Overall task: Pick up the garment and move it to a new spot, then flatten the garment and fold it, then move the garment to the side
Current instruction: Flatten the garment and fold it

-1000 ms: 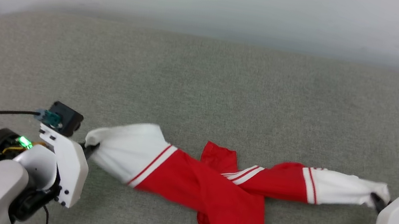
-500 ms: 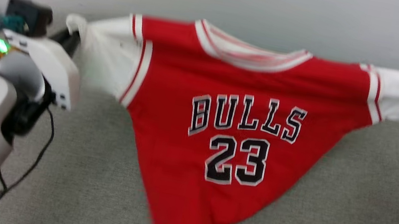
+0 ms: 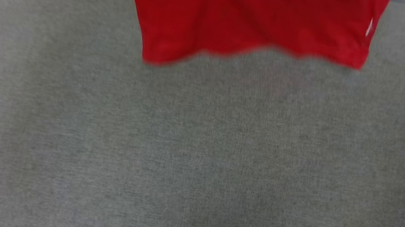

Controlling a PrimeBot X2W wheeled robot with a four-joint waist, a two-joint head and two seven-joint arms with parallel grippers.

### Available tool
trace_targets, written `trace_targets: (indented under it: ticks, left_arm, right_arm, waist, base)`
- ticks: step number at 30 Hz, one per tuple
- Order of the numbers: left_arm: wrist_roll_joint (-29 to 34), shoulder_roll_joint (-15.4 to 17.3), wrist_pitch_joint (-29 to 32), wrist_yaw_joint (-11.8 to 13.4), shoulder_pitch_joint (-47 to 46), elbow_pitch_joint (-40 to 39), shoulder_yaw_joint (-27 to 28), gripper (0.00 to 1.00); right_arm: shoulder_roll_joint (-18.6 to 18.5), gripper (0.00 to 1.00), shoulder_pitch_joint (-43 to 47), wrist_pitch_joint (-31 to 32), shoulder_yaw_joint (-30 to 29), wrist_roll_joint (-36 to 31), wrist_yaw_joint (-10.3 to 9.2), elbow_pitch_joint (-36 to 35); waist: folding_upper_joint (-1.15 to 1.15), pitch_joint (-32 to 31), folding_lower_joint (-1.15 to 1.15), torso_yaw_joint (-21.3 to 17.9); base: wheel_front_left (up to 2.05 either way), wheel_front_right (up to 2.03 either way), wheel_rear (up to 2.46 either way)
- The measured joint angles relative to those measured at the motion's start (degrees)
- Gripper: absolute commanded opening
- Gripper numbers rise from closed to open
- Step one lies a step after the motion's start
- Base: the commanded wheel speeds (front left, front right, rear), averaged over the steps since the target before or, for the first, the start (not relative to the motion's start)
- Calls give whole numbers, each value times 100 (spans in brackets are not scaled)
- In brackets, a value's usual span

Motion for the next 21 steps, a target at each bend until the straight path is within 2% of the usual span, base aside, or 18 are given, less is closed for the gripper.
trace_targets:
  ticks: [10,15,21]
  left_arm:
    - [121,92,-480,-152,-1598,483,292,0]
    - [111,118,-682,-290,-1894,918,343,0]
    - [23,-58,-957,-546,-1936,1583,293,0]
  right_arm:
    - [226,0,-1858,-737,246,-438,-1,633]
    - [388,0,-2223,-1087,537,-430,-1,1113]
    - [589,0,-2340,-1537,760,-327,-1,1882]
  waist:
    - [0,1150,0,-258]
    - [0,1687,0,-399]
    - [0,2137,0,-512]
  base:
    - [0,0,0]
    - [0,0,0]
    - [0,0,0]
